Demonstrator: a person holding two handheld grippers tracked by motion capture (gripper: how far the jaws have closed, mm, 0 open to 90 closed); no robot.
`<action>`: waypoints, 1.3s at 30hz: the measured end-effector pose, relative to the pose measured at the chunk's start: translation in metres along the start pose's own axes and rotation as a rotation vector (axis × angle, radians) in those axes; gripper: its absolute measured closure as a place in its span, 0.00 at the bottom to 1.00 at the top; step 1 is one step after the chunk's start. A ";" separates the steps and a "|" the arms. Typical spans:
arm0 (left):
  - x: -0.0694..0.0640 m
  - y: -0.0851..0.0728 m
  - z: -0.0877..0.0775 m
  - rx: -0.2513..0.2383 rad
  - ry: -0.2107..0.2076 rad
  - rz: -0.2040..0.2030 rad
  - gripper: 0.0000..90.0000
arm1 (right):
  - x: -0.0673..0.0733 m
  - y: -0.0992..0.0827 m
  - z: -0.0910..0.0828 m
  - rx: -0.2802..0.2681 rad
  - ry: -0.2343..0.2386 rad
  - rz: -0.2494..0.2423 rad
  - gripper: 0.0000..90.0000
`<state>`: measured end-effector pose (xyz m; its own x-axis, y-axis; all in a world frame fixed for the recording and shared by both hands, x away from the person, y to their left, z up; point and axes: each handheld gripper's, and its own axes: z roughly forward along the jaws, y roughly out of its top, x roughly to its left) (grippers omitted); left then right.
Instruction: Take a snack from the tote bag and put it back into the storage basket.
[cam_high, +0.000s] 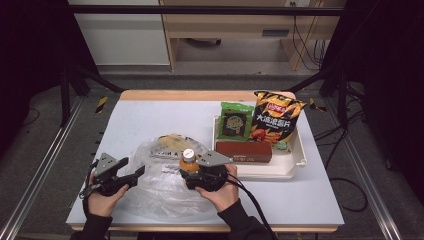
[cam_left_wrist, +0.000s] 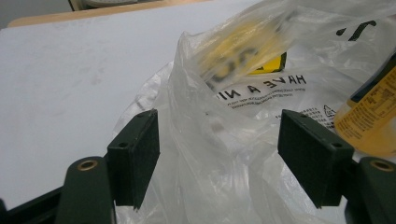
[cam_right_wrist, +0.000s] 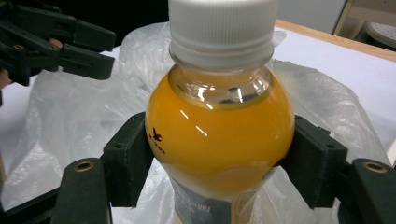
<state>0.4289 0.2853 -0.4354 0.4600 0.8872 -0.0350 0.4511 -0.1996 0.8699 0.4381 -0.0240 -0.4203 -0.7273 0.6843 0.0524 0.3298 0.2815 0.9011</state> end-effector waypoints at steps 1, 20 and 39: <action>0.000 0.000 0.000 -0.002 0.000 -0.002 0.32 | 0.000 0.001 -0.001 -0.001 0.004 0.002 0.34; 0.000 0.001 -0.002 -0.008 0.002 -0.003 0.32 | 0.011 0.056 -0.041 -0.080 0.025 -0.022 0.34; 0.001 0.004 -0.008 -0.031 0.002 -0.008 0.32 | -0.023 0.069 -0.089 -0.129 -0.043 0.006 0.34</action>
<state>0.4253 0.2890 -0.4284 0.4546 0.8898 -0.0409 0.4305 -0.1792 0.8846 0.4236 -0.0806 -0.3212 -0.6986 0.7143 0.0417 0.2519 0.1910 0.9487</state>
